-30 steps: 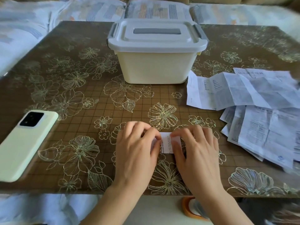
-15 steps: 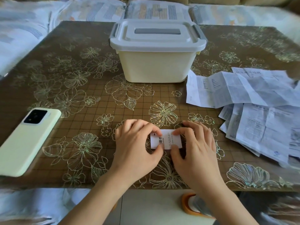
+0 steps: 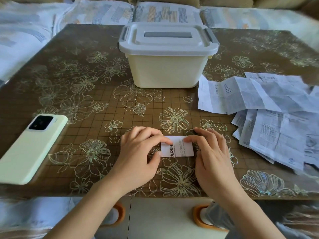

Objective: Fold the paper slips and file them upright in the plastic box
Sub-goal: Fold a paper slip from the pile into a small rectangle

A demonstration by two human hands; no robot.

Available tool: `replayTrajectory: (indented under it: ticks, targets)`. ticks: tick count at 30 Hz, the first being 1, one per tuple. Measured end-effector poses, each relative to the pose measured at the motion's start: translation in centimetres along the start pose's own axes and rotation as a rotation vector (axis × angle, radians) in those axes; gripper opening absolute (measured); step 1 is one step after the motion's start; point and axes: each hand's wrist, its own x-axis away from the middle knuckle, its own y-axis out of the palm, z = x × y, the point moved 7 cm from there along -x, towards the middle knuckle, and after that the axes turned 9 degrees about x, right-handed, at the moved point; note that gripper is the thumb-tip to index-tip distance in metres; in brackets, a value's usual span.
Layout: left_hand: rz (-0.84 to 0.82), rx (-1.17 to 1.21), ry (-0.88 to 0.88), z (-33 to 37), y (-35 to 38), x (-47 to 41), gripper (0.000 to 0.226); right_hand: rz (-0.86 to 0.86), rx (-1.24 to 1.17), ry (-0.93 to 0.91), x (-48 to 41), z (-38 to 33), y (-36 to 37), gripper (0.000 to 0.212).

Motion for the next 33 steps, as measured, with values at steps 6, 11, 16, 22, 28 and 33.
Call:
replayTrajectory:
  ticks: [6,11,16,22,28,33]
  targets:
    - [0.177,0.382,-0.161,0.2,-2.1,-1.6,0.033,-0.079,-0.408,0.147,-2.6,1.8,-1.9,0.062]
    - [0.588,0.391,-0.164,0.7,-8.3,-4.8,0.024,0.081,-0.475,0.216,-9.5,3.4,-6.0,0.037]
    - [0.929,0.498,-0.262,-1.6,-15.0,-12.6,0.035,0.115,-0.625,0.305,-19.2,3.4,-7.3,0.054]
    - [0.551,0.733,-0.580,-5.4,-13.8,-19.0,0.073,-0.153,-0.838,0.582,-24.4,4.0,-3.8,0.076]
    - [0.503,0.603,-0.559,-6.1,-14.8,-17.8,0.055,-0.075,-0.706,0.609,-24.3,5.3,-5.2,0.042]
    - [0.646,0.472,-0.535,-6.2,-14.7,-16.8,0.036,0.009,-0.767,0.745,-22.7,6.3,-4.7,0.027]
